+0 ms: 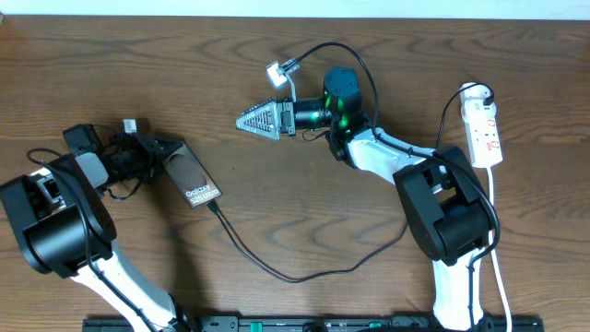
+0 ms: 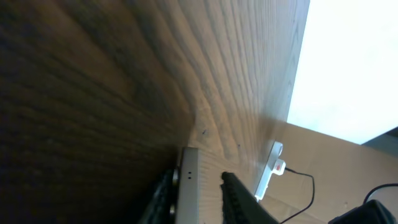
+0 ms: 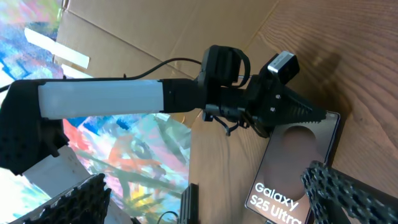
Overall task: Plug charger to phone and switch on socket
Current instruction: 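Lower the phone flat onto the table with the left gripper and release, then move the right gripper to the power strip beside the charger adapter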
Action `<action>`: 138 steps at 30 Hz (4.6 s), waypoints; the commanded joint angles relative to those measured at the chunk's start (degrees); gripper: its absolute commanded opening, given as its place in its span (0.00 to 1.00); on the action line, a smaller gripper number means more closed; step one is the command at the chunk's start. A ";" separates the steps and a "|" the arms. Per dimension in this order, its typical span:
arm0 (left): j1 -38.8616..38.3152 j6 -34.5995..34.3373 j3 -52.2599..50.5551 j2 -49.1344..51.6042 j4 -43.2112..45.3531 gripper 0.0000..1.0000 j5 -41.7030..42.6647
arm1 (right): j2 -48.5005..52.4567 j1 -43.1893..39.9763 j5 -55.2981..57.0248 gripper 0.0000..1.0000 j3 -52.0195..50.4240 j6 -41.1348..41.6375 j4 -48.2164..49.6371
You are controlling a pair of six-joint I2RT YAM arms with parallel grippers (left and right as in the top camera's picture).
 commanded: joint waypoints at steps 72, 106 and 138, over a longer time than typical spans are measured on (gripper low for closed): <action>0.31 -0.50 -0.63 1.22 -32.74 0.91 -42.05 | -0.37 -0.24 -0.98 0.99 0.85 0.28 0.15; 0.17 11.47 -0.63 -43.23 -30.97 0.91 -22.69 | -4.59 -10.14 3.23 0.99 5.18 2.89 -12.96; 0.13 12.98 -0.63 -45.64 -30.18 0.91 -22.43 | -11.17 -62.79 16.57 0.99 42.77 -53.72 -108.24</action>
